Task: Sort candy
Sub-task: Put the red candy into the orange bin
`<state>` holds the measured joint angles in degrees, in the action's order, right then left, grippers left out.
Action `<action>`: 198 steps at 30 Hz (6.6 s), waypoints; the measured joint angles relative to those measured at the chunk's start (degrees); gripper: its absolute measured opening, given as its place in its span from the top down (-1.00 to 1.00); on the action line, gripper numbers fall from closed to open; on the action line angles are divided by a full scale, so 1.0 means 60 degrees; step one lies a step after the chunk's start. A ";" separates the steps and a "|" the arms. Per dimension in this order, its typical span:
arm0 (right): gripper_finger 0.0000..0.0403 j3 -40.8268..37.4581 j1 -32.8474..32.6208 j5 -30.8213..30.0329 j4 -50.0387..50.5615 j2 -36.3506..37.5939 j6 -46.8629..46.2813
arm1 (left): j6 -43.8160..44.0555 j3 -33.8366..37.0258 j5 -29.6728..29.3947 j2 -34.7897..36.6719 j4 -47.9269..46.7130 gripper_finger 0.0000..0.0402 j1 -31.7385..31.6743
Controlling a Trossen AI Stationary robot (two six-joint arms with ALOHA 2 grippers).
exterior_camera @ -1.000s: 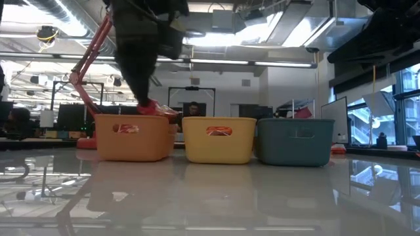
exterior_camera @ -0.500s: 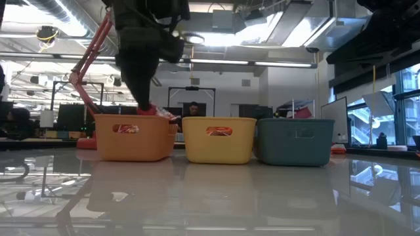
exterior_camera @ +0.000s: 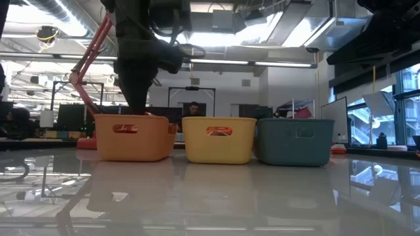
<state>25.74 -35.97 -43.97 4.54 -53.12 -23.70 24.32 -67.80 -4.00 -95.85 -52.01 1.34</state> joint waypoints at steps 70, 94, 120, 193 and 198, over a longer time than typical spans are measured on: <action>0.94 0.0000 0.0000 0.0172 -0.0085 -0.0004 -0.0540 | -0.8253 -0.2068 0.0887 -0.4222 0.5552 0.24 -0.5372; 0.94 0.0000 -0.0002 0.0186 -0.0034 -0.0004 -0.0544 | -0.6822 -0.2068 0.0675 -0.4129 0.6209 0.98 -0.5150; 0.94 0.0000 0.0000 0.0000 0.0188 -0.0003 -0.0545 | -0.6728 -0.2079 -0.0184 -0.1759 0.3766 0.99 -0.2821; 0.94 0.0000 -0.0004 0.0251 0.0357 -0.0002 -0.1078 | -0.6220 -0.2061 -0.2144 -0.1747 0.2572 1.00 -0.2105; 0.94 0.0000 0.0000 0.0251 0.0429 0.0000 -0.1079 | -0.5635 -0.2068 -0.2714 -0.1424 0.1548 1.00 -0.1400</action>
<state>25.74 -35.97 -42.46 7.11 -53.12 -30.17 -9.50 -80.20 -20.28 -104.40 -42.72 -7.05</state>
